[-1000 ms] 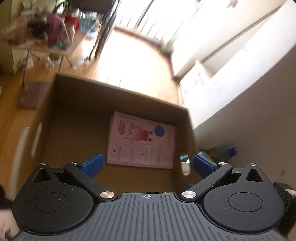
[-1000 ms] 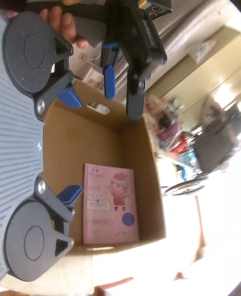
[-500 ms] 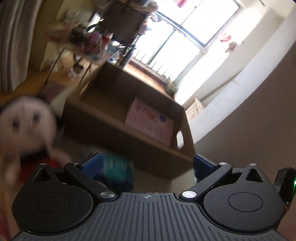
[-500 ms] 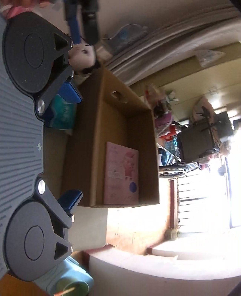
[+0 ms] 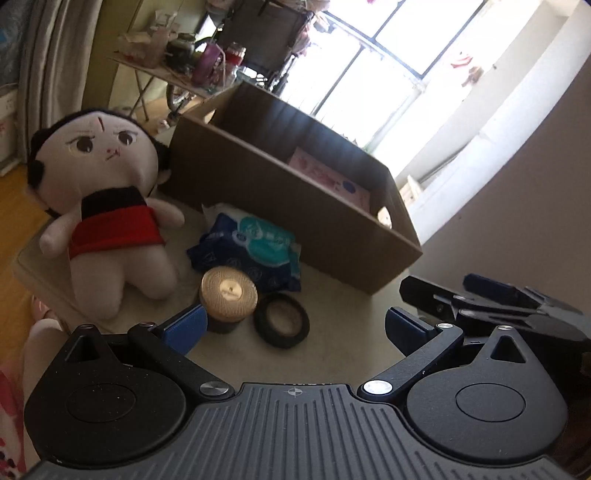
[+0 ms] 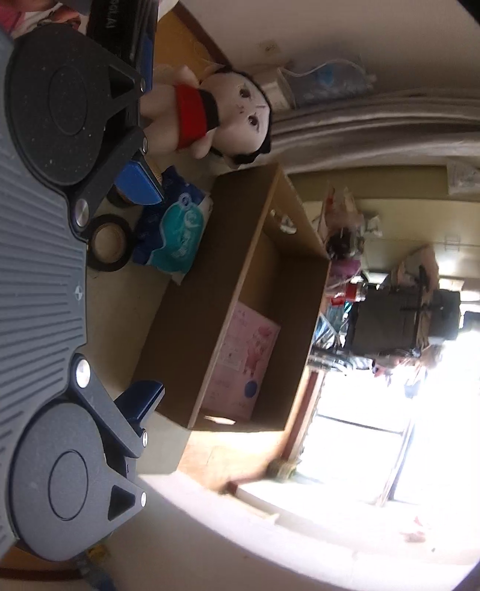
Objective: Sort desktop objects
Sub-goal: 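Withdraw the right gripper from the box toward the gold-lidded jar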
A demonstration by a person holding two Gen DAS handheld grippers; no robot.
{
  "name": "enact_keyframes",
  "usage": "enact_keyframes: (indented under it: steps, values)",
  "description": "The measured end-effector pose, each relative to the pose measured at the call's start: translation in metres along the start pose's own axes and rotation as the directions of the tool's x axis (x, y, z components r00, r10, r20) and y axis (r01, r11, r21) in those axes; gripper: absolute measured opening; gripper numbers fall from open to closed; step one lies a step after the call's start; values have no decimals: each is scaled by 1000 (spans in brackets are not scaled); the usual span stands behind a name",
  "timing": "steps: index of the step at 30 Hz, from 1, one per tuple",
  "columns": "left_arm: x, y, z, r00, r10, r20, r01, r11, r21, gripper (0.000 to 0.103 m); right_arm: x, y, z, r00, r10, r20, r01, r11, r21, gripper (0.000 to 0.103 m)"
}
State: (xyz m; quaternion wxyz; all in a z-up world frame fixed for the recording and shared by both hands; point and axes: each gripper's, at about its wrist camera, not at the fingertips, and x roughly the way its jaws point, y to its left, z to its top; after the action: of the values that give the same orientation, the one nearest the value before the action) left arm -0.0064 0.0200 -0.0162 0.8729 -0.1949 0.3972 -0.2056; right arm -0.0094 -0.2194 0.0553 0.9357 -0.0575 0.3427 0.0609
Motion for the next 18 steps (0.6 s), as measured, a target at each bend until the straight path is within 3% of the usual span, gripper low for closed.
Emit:
enact_keyframes:
  steps: [5,8,14,18]
  values:
    - [-4,5,-5,1000,10,-13,-9,1000,19,103,-5,-5,5,1000,3,5,-3,1000,15,103]
    - [-8,5,-5,999,29,21,-30,998,50,103,-9,-8,8,999,3,32,-3,1000,1,103]
    - [-11,-3,-8,989,85,118,-106,977,186,103,-8,-9,11,992,84,95,-82,996,-26,103]
    - [-8,1,-14,991,40,131,-69,972,222,103,0,-2,8,987,106,122,-102,994,-45,103]
